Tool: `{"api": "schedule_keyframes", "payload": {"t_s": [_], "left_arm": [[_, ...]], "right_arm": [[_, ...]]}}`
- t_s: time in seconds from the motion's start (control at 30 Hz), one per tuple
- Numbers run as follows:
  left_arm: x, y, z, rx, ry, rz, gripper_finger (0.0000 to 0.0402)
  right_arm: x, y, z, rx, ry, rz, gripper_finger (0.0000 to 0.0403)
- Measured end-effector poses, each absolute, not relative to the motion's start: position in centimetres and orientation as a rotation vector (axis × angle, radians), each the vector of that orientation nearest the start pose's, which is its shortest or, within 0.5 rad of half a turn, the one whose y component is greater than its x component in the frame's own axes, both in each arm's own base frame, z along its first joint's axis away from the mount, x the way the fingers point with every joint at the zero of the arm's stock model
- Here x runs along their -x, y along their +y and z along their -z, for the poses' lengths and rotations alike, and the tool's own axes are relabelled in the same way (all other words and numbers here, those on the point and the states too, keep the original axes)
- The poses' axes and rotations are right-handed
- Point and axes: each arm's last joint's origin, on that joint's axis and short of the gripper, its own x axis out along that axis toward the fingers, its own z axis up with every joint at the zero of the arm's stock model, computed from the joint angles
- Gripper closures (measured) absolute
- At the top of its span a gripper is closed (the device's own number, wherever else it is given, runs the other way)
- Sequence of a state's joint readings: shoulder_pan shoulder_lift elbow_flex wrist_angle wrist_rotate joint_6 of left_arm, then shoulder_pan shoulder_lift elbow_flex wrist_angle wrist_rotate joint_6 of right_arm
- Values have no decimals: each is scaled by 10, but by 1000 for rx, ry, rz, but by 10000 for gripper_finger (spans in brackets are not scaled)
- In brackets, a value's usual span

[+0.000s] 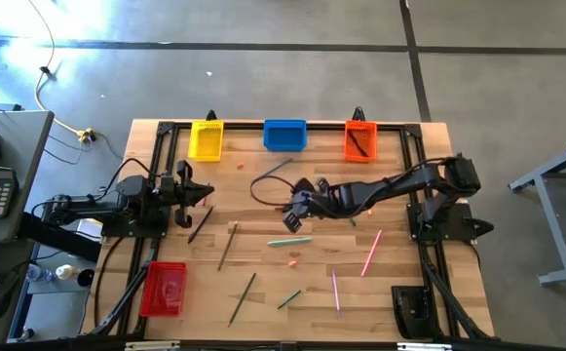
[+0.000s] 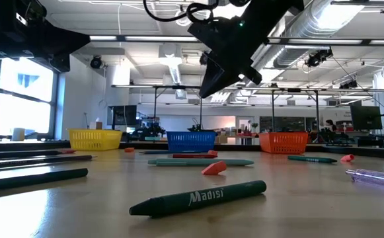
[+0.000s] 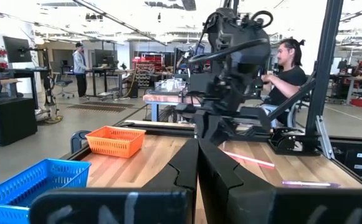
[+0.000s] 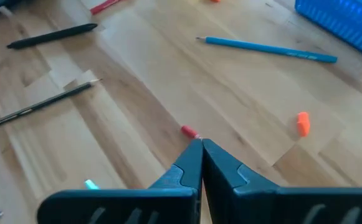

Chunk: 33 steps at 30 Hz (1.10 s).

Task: Sort crayons/erasers/pens/pencils in bins
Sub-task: Put the green crayon into the blue bin

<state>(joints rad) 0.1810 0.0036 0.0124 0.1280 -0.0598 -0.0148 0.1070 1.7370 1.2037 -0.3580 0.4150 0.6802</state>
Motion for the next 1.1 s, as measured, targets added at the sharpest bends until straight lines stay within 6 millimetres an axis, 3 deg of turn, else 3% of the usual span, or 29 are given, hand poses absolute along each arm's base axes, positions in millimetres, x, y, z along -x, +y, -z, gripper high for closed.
{"api": "schedule_keyframes", "payload": {"t_s": [0.17, 0.53, 0.8, 0.97, 1.1], "left_arm": [[-94, 19, -180, 6, -139, -240, 401], [-94, 19, -180, 6, -139, -240, 401], [-94, 19, -180, 6, -139, -240, 401], [-94, 19, -180, 6, -139, -240, 401], [-94, 19, -180, 6, -139, -240, 401]], "right_arm": [[-363, 36, -218, -390, 722, 551, 403], [-363, 36, -217, -399, 728, 539, 403], [-368, 38, -221, -323, 726, 395, 403], [-358, 54, -213, -380, 881, 302, 403], [-342, 65, -201, -370, 1058, 342, 403]]}}
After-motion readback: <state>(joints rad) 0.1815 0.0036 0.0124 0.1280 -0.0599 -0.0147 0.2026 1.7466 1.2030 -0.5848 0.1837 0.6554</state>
